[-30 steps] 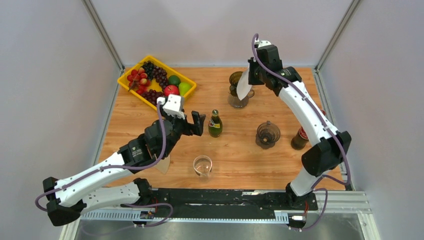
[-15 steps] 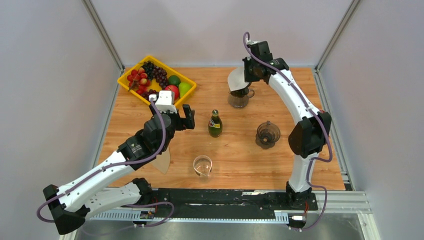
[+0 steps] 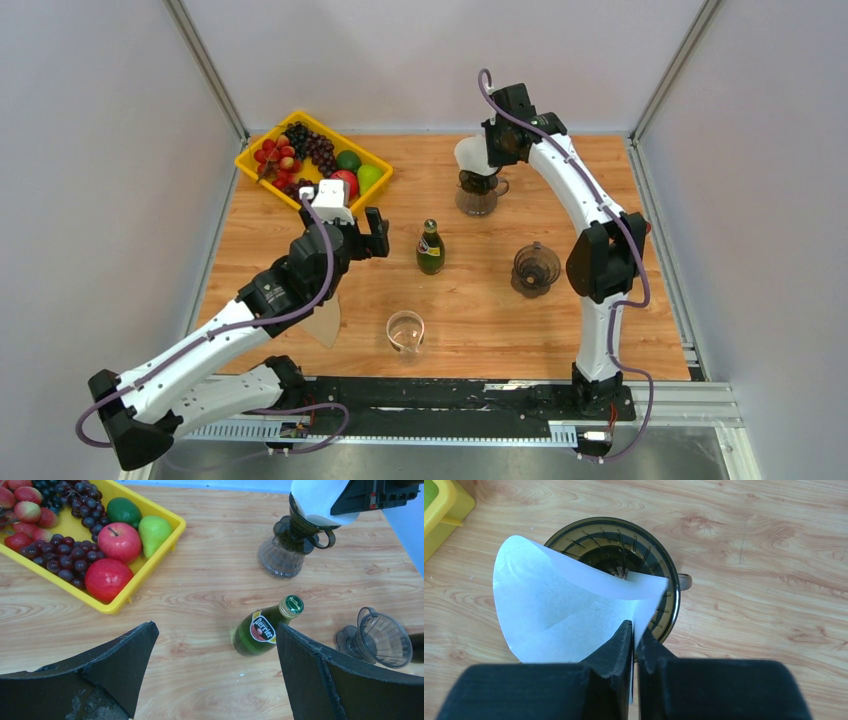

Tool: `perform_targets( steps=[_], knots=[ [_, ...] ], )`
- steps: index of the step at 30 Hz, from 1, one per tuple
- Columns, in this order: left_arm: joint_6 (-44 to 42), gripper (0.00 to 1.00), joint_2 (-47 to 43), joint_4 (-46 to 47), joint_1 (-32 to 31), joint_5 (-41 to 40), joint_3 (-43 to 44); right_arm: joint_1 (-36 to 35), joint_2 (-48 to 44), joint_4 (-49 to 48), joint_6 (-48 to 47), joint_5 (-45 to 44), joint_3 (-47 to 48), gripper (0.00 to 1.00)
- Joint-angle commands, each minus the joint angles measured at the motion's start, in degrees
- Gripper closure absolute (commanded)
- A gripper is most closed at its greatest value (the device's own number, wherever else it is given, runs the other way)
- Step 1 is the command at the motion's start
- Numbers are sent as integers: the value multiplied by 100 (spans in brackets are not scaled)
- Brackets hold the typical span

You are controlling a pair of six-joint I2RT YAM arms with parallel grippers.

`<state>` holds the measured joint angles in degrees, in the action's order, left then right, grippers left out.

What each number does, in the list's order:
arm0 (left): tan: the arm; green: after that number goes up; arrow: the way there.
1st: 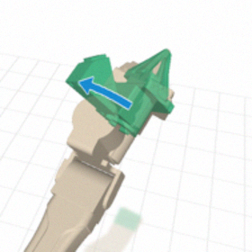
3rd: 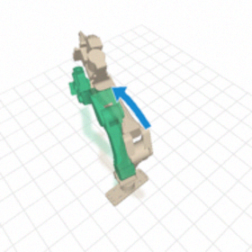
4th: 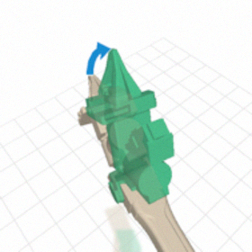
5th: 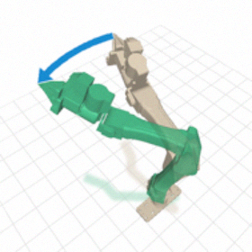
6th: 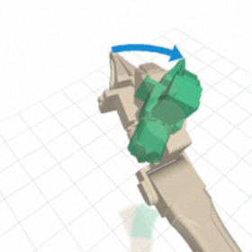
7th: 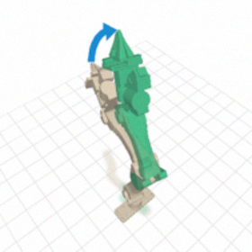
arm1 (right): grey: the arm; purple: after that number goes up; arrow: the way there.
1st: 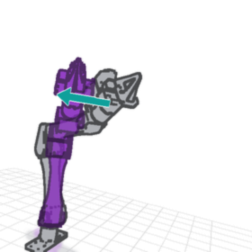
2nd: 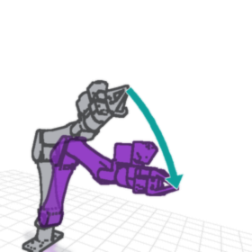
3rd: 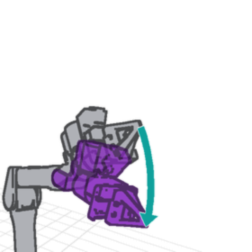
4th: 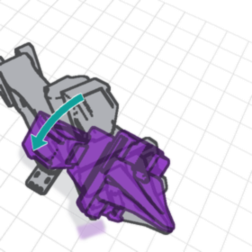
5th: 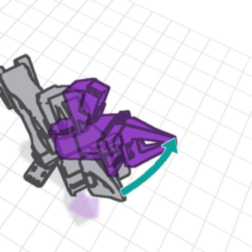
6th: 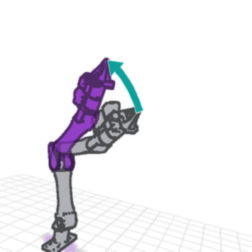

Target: Place the coffee filter in the dripper

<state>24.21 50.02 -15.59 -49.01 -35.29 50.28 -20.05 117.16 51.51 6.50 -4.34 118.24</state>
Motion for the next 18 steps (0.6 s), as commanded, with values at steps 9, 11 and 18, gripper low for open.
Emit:
perform_targets(
  steps=[9, 11, 18],
  knots=[
    [86, 0, 114, 31, 46, 217, 94, 53, -101, 129, -102, -205, 531, 65],
    [81, 0, 151, 46, 44, 252, 114, 50, -124, 130, -88, -212, 529, 60],
    [82, 0, 246, 36, 43, 297, 175, 56, -322, 127, -145, -353, 635, 51]
  ],
)
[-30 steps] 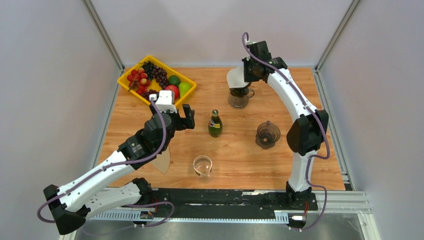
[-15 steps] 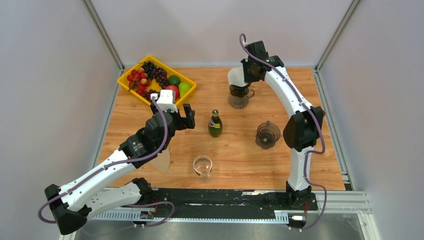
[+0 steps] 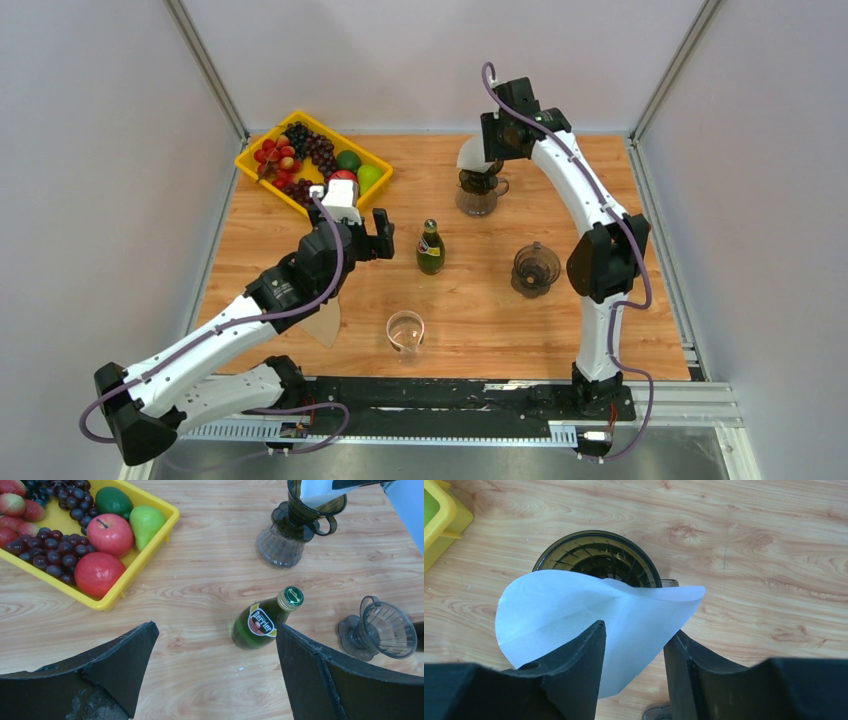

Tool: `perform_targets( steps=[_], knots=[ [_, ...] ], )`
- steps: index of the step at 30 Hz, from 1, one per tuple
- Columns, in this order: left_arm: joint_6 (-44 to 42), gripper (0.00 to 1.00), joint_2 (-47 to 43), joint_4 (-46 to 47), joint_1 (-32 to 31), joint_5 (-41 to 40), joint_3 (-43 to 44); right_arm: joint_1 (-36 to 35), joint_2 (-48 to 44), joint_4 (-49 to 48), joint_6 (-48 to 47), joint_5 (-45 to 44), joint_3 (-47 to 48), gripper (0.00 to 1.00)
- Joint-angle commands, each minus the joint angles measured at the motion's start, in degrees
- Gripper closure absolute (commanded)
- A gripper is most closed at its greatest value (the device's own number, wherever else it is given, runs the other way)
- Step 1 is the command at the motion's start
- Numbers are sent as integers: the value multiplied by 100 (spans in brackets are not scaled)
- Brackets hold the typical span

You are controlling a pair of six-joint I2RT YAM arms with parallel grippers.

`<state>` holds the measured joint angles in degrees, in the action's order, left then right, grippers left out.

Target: Place the coffee filter in the dripper

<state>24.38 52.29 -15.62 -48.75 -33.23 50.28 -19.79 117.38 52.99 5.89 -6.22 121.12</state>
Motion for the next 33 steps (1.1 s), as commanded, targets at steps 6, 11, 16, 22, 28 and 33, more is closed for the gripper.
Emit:
perform_targets(
  steps=[6, 11, 16, 22, 28, 33],
  knots=[
    [60, 0, 36, 52, 16, 126, 175, 23, -554, -70, -131, -213, 447, 48],
    [59, 0, 27, 39, 16, 113, 175, 19, -639, -110, -185, -386, 447, 47],
    [71, 0, 26, 37, 16, 114, 173, 19, -726, -183, -186, 58, 381, 53],
    [52, 0, 27, 24, 22, 86, 166, 4, -1203, -350, 18, 127, -450, 58],
    [73, 0, 34, 32, 21, 108, 153, 0, -1301, -791, 76, 744, -846, 61],
    [109, 0, 0, -66, 17, 38, 148, -4, -810, -881, 95, 777, -480, 66]
  ],
)
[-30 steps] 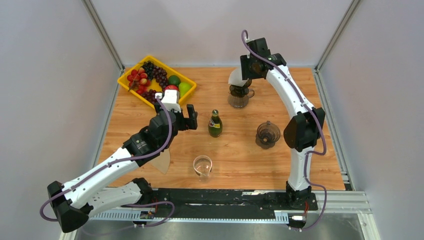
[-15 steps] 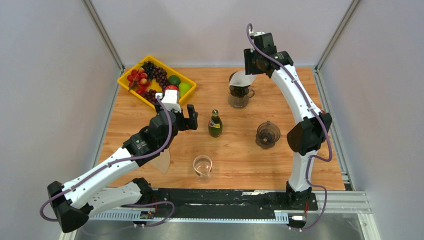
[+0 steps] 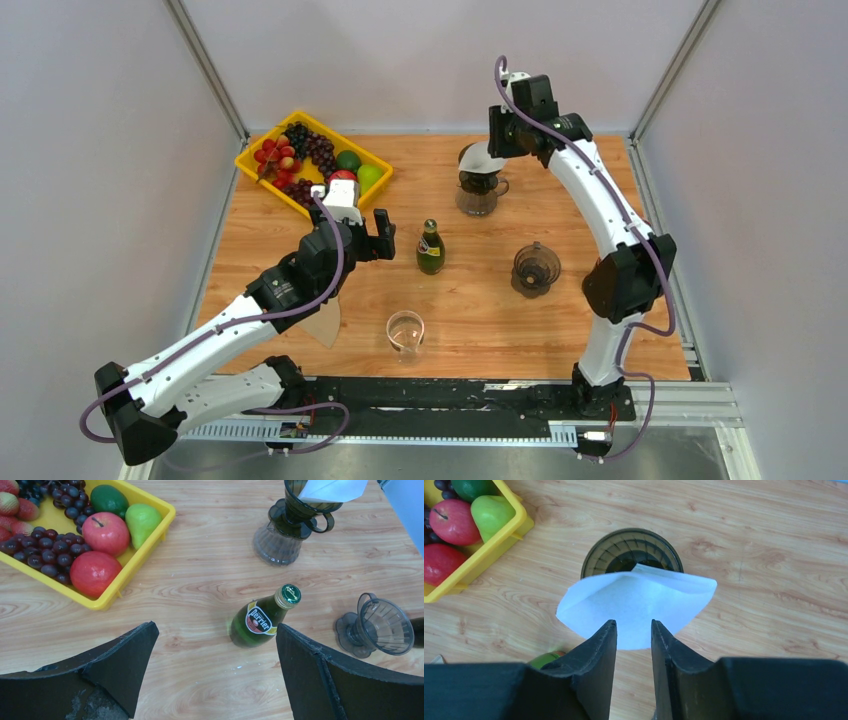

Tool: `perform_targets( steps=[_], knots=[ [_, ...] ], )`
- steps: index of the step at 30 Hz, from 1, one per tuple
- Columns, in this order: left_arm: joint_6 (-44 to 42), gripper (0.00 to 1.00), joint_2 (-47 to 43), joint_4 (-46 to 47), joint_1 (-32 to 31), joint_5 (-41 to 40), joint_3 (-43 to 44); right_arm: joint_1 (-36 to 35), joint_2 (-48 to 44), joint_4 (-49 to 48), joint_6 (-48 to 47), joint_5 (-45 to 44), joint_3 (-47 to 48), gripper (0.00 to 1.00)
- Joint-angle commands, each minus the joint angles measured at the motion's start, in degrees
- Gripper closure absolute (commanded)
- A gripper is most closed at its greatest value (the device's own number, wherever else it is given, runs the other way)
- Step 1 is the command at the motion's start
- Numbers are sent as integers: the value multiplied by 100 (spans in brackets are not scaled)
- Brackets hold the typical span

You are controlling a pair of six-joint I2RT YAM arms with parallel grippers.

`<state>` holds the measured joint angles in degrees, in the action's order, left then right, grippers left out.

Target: Place the coffee filter in the dripper

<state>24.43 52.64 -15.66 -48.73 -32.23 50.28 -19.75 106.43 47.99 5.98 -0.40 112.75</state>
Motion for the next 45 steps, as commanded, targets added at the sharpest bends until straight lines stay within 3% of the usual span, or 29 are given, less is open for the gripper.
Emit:
perform_targets(
  steps=[1, 13, 45],
  knots=[
    [112, 0, -57, -87, 14, -86, 148, -9, 389, -383, 88, 179, 425, 67],
    [262, 0, -220, -248, 19, -138, 65, -3, 1480, -455, -362, 120, 1273, 67],
    [151, 0, -41, -317, 21, -215, 86, -29, 2060, -54, -1131, 403, 1185, 70]
  ],
)
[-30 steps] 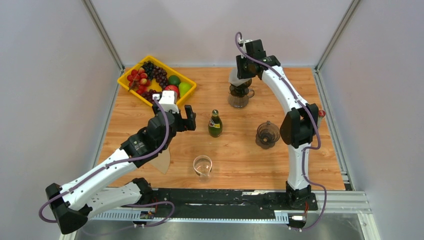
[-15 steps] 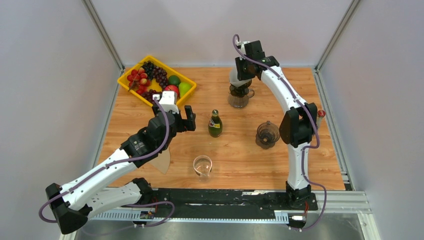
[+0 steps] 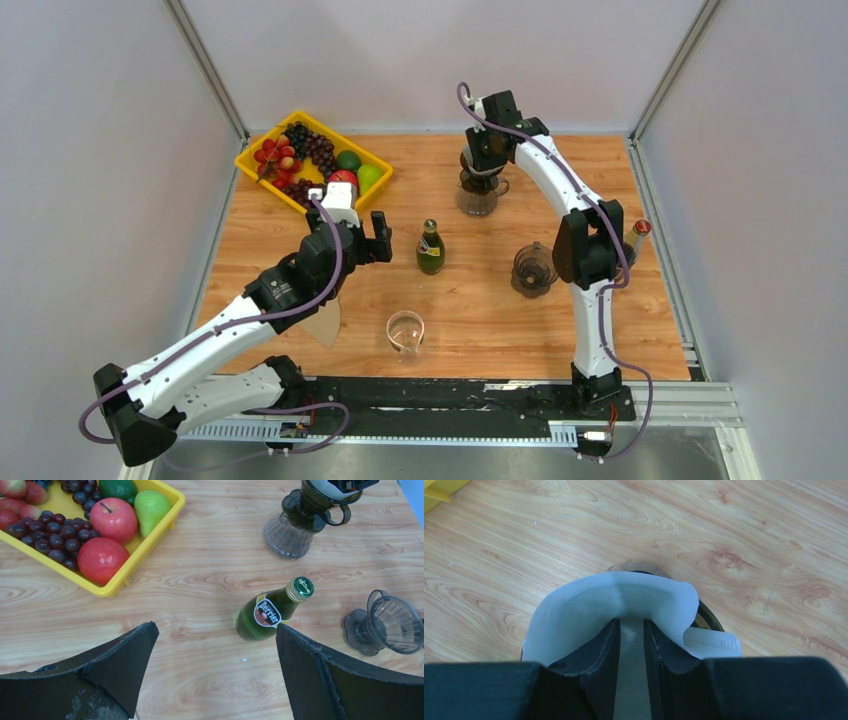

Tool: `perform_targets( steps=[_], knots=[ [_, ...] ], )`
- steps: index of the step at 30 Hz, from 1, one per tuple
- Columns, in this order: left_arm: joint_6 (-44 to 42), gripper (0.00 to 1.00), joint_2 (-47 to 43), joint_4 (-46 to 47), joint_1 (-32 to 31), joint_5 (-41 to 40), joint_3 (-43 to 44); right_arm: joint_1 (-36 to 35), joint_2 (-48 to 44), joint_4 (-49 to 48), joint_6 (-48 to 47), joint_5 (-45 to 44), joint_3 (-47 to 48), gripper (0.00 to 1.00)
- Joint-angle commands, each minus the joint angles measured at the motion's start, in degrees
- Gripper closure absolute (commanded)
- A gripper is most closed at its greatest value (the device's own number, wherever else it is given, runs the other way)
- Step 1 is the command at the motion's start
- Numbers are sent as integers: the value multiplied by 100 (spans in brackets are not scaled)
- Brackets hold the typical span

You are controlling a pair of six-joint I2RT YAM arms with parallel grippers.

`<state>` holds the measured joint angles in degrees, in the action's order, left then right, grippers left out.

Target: Place the coffee filter in the dripper

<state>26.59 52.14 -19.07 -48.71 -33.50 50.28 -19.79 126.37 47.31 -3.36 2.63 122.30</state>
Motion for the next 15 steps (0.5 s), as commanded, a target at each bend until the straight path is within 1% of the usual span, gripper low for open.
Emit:
perform_targets(
  steps=[1, 4, 9, 15],
  knots=[
    [-73, 0, 12, 25, 24, -88, 87, -31, 90, 28, -227, 108, 229, 70],
    [-90, 0, 44, 20, 21, -90, 104, -68, 146, 70, -300, 91, 255, 70],
    [-117, 0, 68, 20, 24, -92, 111, -125, 218, 155, -477, 94, 283, 67],
    [-149, 0, 85, 26, 26, -96, 130, -127, 333, 299, -543, 52, 359, 59]
  ],
)
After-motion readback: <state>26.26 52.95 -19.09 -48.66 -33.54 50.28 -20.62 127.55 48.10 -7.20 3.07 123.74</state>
